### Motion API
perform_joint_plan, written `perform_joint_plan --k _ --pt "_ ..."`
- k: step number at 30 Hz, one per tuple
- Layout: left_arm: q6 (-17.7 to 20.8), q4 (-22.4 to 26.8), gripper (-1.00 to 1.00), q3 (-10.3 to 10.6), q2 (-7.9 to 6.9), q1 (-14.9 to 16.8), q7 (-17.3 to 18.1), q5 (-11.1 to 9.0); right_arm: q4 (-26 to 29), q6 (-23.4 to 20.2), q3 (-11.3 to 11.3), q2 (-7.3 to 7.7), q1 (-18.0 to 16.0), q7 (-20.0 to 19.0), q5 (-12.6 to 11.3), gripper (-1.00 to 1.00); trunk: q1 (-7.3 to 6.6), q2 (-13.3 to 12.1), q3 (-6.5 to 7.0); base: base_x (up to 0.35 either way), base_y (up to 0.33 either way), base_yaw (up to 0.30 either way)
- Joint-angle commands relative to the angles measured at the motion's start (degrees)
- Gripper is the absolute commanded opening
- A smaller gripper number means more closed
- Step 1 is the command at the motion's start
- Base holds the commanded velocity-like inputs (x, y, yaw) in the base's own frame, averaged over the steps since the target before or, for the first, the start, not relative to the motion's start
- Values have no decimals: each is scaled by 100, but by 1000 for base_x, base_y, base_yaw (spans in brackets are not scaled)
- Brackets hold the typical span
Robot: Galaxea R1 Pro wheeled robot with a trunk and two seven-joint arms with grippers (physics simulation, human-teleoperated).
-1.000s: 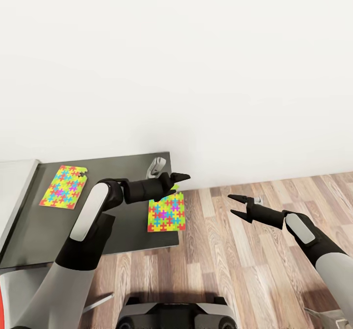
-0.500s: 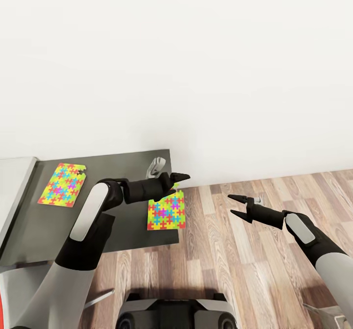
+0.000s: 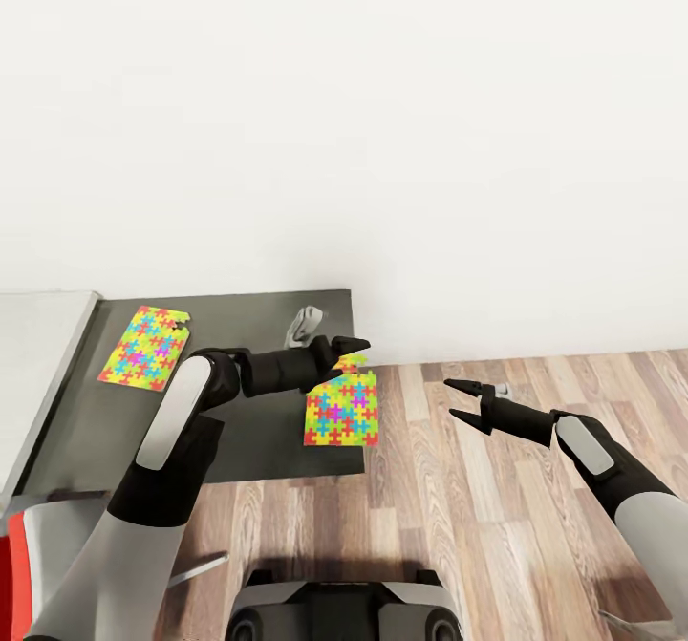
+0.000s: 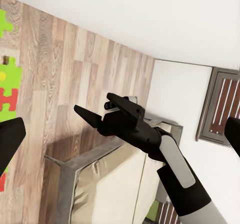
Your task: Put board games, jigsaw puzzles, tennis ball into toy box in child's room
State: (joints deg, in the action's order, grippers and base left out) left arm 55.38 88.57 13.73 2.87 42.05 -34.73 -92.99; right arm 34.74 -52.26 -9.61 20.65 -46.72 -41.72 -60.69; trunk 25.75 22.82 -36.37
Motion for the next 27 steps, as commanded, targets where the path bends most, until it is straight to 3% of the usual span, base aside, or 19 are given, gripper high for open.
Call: perform_joint_plan --k 1,13,27 --pt "8 2 100 -2 4 5 -60 -53 -2 -3 -23 8 -3 -27 -4 100 3 9 -8 0 0 251" --pt "10 4 100 -2 4 5 -60 -54 -2 -4 -23 -5 -3 -7 2 100 3 9 -9 0 0 249" --pt "9 10 100 -8 -2 5 -56 -59 -2 8 -30 -19 -2 5 5 100 3 9 -9 0 0 57"
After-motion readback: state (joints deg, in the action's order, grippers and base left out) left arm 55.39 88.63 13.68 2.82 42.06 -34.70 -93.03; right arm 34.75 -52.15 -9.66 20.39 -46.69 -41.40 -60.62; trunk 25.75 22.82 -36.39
